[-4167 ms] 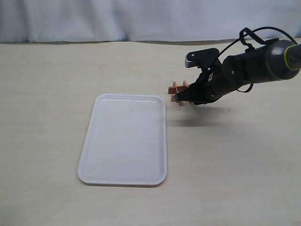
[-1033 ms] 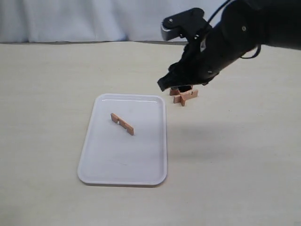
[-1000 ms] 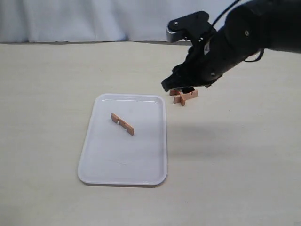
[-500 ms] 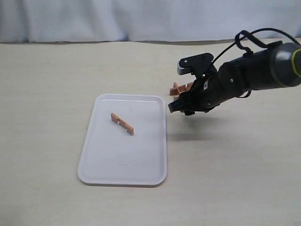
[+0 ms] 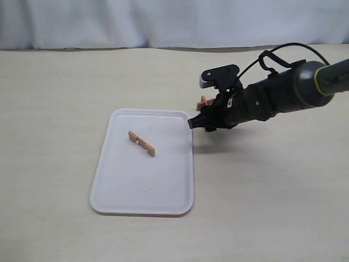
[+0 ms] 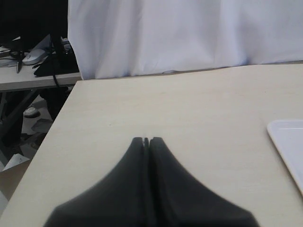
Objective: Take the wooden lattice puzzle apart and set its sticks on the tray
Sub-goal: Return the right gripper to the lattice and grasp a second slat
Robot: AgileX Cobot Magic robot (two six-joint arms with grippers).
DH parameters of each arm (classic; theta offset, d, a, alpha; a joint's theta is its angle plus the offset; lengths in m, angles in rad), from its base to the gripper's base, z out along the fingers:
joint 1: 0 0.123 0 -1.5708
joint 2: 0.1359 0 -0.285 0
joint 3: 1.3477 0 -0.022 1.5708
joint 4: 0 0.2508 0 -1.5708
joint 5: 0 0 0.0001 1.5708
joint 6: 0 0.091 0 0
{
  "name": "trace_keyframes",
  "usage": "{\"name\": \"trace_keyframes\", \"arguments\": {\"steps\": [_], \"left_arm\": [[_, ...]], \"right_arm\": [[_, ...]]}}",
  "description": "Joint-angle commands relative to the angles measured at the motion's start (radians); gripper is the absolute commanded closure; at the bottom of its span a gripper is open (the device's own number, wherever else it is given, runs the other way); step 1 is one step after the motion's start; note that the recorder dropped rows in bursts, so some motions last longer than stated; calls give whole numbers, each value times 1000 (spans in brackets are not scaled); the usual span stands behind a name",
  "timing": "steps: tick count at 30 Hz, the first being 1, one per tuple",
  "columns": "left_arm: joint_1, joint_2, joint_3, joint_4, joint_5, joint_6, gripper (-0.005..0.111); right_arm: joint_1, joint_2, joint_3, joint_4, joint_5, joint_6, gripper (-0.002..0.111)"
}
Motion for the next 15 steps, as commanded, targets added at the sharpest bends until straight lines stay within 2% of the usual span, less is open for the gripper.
{"name": "trace_keyframes", "arguments": {"steps": [1, 3, 4, 13, 14, 15], "left_arm": [[-4, -2, 2, 6, -12, -8, 107], [-4, -2, 2, 6, -5, -8, 107], [-4, -2, 2, 6, -5, -8, 107], [-4, -2, 2, 6, -5, -8, 107], [-4, -2, 2, 6, -5, -8, 107], [-4, -2, 2, 6, -5, -8, 107]], "right_arm": [[-12, 5, -7, 0, -40, 3, 60], [-20, 5, -7, -2, -47, 3, 72], [-24, 5, -7, -2, -47, 3, 75], [-27, 36, -7, -3, -78, 3, 78], [-27, 36, -7, -5, -78, 3, 91], [-27, 36, -7, -5, -74, 1, 98]]}}
